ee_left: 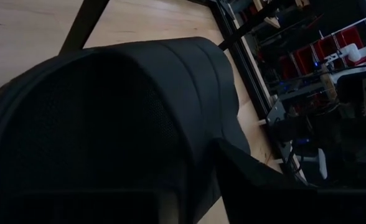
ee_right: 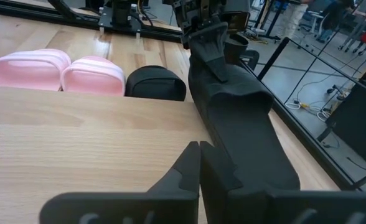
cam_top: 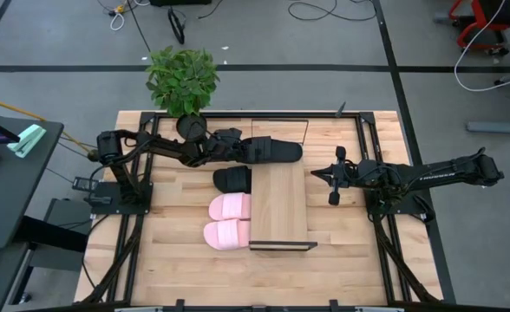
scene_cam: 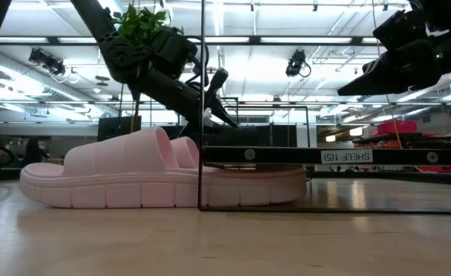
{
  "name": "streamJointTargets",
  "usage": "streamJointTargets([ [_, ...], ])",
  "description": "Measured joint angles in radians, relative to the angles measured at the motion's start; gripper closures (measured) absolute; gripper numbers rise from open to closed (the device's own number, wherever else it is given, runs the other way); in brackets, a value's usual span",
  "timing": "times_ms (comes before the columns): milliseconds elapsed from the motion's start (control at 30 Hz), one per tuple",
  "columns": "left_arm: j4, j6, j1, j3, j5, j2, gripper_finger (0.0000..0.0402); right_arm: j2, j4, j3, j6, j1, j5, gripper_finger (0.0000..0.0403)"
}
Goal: Pick and place slides into the shelf
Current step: Put the top black slides on the shelf
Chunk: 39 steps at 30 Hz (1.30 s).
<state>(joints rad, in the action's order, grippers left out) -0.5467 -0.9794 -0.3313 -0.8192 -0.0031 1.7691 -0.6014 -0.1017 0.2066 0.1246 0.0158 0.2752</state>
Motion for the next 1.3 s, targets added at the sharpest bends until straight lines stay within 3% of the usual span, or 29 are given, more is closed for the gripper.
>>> streamJointTargets([
  [367,0.020,0.010,0.000,0.000,-0.003,0.001,0.0240,0.000,0.000,0.000,0.000,0.000,0.000,0.0393],
  [633,0.025,0.008,-0.001,0.000,0.021,0.001,0.0204,0.000,0.000,0.000,0.000,0.000,0.000,0.0393],
  [967,0.015,0.023,-0.001,0.001,0.090,0.001,0.0182,0.000,0.000,0.000,-0.001,0.000,0.000,0.0394],
  [1300,-0.035,0.023,-0.002,0.002,0.132,0.002,0.0190,0.000,0.006,0.000,-0.019,0.000,-0.001,0.0394],
])
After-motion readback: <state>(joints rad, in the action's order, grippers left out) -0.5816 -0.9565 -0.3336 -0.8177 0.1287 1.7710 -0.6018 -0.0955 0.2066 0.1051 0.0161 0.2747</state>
